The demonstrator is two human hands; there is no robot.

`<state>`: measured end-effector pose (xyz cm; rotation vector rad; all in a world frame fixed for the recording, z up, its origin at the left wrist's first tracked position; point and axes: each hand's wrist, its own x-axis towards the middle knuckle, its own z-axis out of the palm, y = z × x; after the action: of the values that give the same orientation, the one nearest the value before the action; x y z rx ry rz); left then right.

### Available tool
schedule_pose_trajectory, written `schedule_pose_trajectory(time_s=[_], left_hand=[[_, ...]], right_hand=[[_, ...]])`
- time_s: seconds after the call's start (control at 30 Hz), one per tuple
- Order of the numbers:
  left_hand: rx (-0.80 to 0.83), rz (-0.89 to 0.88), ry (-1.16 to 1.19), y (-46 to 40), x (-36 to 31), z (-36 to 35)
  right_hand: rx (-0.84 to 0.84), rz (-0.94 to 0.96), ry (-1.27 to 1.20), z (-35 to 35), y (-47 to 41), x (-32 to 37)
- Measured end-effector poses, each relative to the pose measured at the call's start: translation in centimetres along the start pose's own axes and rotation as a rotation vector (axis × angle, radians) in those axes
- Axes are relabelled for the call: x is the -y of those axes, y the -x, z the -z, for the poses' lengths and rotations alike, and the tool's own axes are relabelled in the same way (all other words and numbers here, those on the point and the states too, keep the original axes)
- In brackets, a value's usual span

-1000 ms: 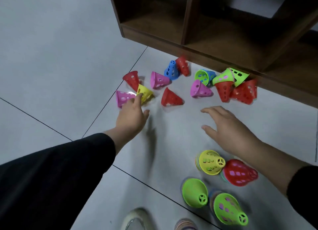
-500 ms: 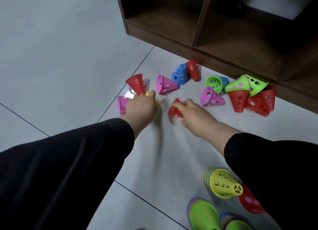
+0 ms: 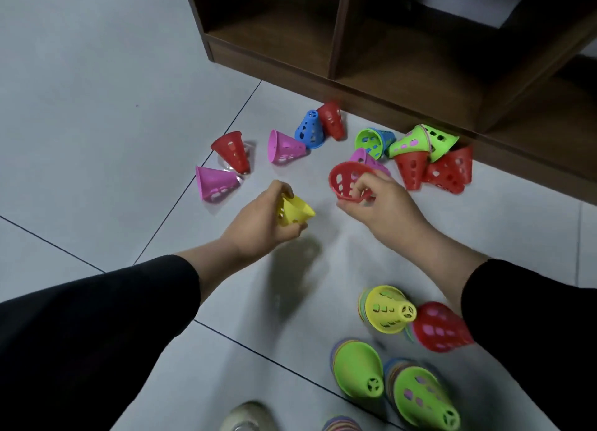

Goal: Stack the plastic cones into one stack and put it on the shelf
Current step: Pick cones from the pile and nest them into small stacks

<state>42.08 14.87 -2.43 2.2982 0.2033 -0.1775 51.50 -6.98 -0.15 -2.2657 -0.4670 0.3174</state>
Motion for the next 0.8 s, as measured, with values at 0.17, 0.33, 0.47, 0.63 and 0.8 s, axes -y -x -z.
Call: schedule_pose_trajectory(time_s=[0.17,0.33,0.47,0.63,0.8], left_hand=[[0.084,-0.059,0.117,3.8,-4.5,-1.3],[0.228,-0.212,0.056,6.2,-8.0,-3.5],[0.347,-0.43,-0.138,7.2,-10.2,-5.1],[0.426,-0.495,-0.48,7.8,-12.9,-7.1],[0.425,-0.479,-0.444,8.0,-13.6,-10.1]], right_hand=[[-0.081,-0.021,-0.1,7.8,7.1,1.7],[0.044,-0.218,-0.009,13.0,14.2,0.3],[0.217,-0.261,0.21,15.2,18.2,-0.4],[0.413,-0.166,0.658,13.0,19.8,-2.5],[0.425,-0.148,0.673,9.8,19.3,-3.5]])
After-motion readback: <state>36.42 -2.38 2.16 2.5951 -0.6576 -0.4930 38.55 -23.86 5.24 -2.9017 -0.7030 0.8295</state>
